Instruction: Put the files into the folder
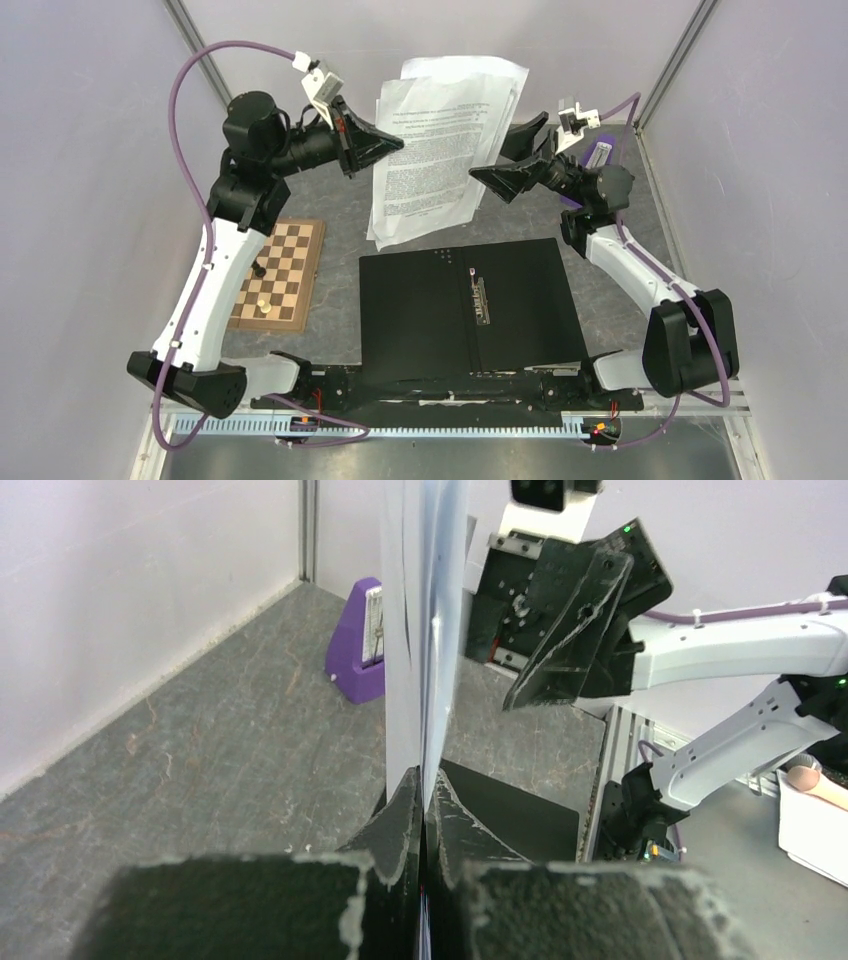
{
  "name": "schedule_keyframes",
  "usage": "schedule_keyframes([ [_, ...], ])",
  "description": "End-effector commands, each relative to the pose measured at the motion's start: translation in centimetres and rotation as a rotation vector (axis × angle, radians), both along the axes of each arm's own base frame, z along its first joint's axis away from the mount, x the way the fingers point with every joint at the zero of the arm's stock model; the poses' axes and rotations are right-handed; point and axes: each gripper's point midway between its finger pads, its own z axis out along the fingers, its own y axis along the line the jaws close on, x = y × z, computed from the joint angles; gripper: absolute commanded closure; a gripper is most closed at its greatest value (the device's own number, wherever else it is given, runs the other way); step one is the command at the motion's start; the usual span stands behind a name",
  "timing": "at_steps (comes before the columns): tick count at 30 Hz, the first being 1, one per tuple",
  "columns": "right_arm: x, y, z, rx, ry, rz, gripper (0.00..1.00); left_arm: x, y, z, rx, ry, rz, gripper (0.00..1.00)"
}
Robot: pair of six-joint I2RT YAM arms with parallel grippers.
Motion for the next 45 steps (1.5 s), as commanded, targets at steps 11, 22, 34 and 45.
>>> schedule_keyframes([
  [11, -1.8, -0.5, -2.2, -0.048, -0.013, -0.052, 0.41, 1.6, -0.8, -4.2, -0.063, 0.0, 0.102, 0.98],
  [22, 2.0, -0.3, -8.1, -0.255, 0.032, -0.344, 0.74, 5.1, -1.4, -10.1, -0.106, -0.025, 0.265, 0.98],
  [34, 6.4, -0.1, -12.4, -0.33, 0.07, -0.529, 0.78, 9.4, -0.9, -15.8, -0.201, -0.147, 0.441, 0.98],
  [45, 8.5, 0.3, -14.7, -0.356, 0.104, -0.537, 0.63, 11.2, -1.9, -18.8, -0.233, -0.176, 0.444, 0.98],
])
